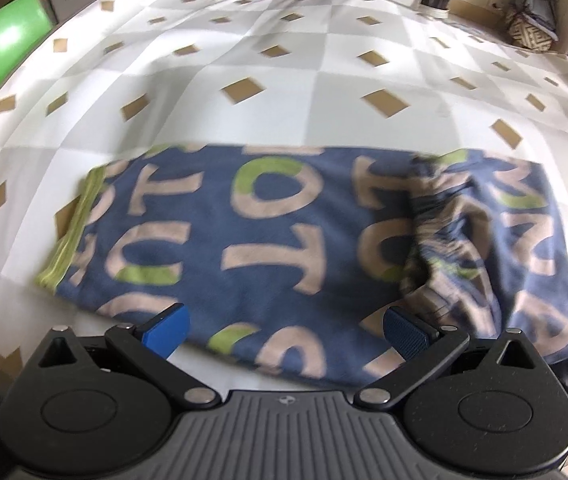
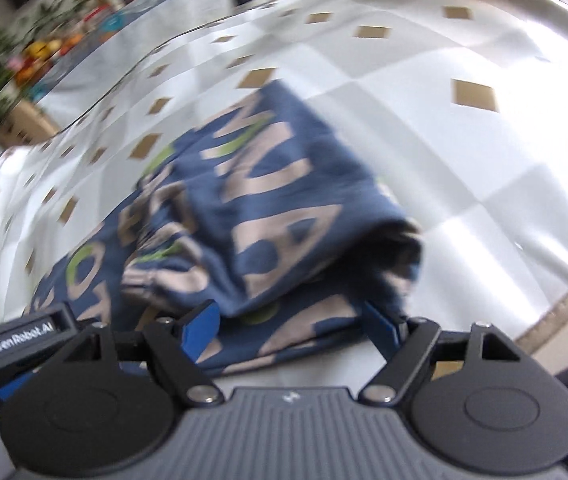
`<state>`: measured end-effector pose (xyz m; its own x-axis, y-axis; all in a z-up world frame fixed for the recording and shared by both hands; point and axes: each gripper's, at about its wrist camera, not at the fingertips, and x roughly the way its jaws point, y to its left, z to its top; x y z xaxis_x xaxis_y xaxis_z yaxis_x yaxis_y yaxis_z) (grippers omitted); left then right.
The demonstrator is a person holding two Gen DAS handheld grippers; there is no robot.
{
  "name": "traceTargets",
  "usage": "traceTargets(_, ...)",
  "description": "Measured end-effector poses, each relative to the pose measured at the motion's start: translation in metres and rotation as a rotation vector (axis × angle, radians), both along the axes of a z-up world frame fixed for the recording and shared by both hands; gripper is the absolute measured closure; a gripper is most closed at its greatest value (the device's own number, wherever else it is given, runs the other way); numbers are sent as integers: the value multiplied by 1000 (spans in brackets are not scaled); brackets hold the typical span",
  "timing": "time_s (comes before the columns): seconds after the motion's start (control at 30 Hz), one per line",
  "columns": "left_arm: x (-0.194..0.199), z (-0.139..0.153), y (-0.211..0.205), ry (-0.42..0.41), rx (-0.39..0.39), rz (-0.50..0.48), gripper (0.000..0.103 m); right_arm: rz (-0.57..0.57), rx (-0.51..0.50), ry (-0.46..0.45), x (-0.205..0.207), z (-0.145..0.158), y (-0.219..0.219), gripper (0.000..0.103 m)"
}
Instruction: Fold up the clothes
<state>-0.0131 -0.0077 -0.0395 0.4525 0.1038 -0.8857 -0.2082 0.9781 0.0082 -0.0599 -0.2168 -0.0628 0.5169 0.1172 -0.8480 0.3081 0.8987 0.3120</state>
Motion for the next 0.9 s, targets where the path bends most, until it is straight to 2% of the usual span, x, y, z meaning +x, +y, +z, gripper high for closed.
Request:
traceTargets(0.17, 19, 2, -21, -1, 14, -36, 0, -59, 28, 5, -1, -2, -8, 26)
traceTargets(0.37, 39, -15, -37, 44, 51, -54, 0, -75, 52, 25, 3, -7, -11, 24)
traceTargets(0.53, 37, -27, -36, 55, 88, -75, 0, -84, 61, 28, 5, -8, -11, 23)
traceTargets(0.67, 27, -32, -29, 22, 65, -92, 0, -87, 56, 27, 7, -7, -10, 23)
traceTargets(0.8, 24, -34, -24, 16, 35, -77, 0, -71, 27, -24, 6, 3, -7, 23)
traceTargets(0.9, 21, -34, -23, 8, 38, -84, 0, -48, -9, -102, 4, 16, -4, 23)
